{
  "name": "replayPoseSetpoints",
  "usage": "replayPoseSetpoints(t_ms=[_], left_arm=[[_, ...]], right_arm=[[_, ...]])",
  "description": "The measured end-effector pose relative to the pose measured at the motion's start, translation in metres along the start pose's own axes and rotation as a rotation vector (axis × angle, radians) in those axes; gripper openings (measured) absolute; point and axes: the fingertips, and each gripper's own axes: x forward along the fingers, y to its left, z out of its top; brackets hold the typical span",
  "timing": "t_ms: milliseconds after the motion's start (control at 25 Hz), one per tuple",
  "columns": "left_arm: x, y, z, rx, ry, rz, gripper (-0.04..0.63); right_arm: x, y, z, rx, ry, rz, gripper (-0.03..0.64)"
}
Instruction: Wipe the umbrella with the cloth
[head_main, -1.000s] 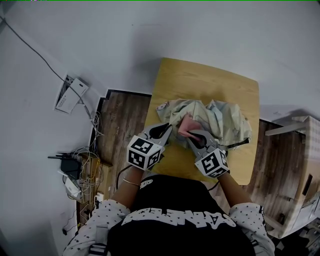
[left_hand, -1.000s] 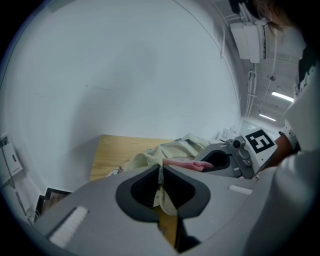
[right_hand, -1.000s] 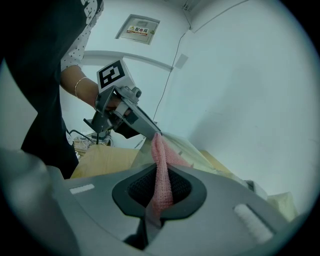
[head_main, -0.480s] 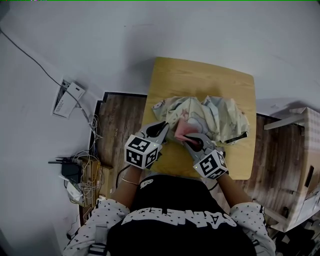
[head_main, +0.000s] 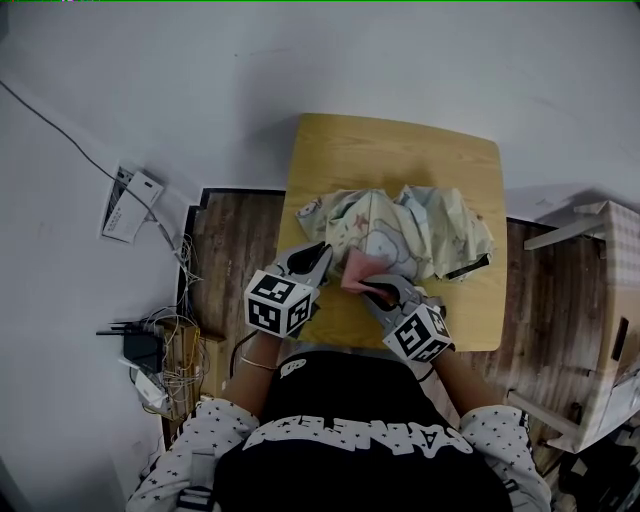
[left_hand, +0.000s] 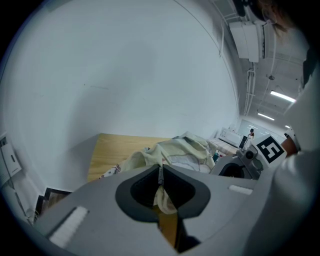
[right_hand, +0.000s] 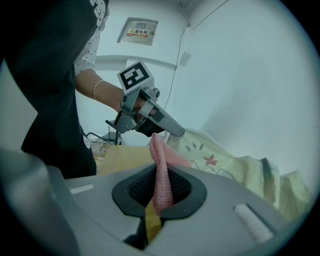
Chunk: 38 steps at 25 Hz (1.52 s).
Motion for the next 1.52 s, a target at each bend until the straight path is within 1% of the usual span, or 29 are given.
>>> replayPoseSetpoints(t_ms=[360, 480, 560, 680, 800, 880, 1000, 1120, 1280, 1400, 1520], left_arm=[[0.0, -0.002, -0.001, 0.001, 0.002, 0.004, 0.021], [0.0, -0.004, -0.002, 0.002, 0.003, 0.003, 0.021], [0.001, -0.005, -0.002, 0.003, 0.003, 0.003, 0.021], [0.001, -0.006, -0.002, 0.004, 0.003, 0.005, 0.021], [0.0, -0.006, -0.001, 0.006, 0.001, 0.008, 0.021], [-0.001, -0.007, -0.001, 0.008, -0.001, 0.009, 0.021], [-0.001, -0.007, -0.001, 0.007, -0.001, 0.012, 0.021], [-0.001, -0.007, 0.0, 0.007, -0.002, 0.016, 0.021], [-0.002, -0.006, 0.0, 0.004, -0.003, 0.021, 0.021], [-0.003, -0.006, -0.001, 0.002, -0.003, 0.025, 0.021], [-0.003, -0.006, -0.001, 0.0, -0.004, 0.028, 0.021]], right_arm=[[-0.005, 0.014, -0.001, 0.032, -0.008, 0.035, 0.032], [-0.007, 0.016, 0.0, 0.083, -0.028, 0.049, 0.032], [-0.01, 0.013, 0.002, 0.11, -0.049, 0.043, 0.032], [-0.02, 0.001, 0.011, 0.116, -0.096, -0.001, 0.032], [-0.033, -0.022, 0.029, 0.135, -0.179, -0.09, 0.032], [-0.04, -0.036, 0.041, 0.127, -0.219, -0.144, 0.032], [-0.048, -0.055, 0.054, 0.067, -0.234, -0.211, 0.032], [-0.054, -0.072, 0.055, -0.029, -0.199, -0.27, 0.032], [-0.055, -0.088, 0.057, -0.082, -0.172, -0.323, 0.032], [-0.052, -0.09, 0.055, -0.146, -0.135, -0.324, 0.032], [-0.042, -0.085, 0.044, -0.287, -0.045, -0.291, 0.032]])
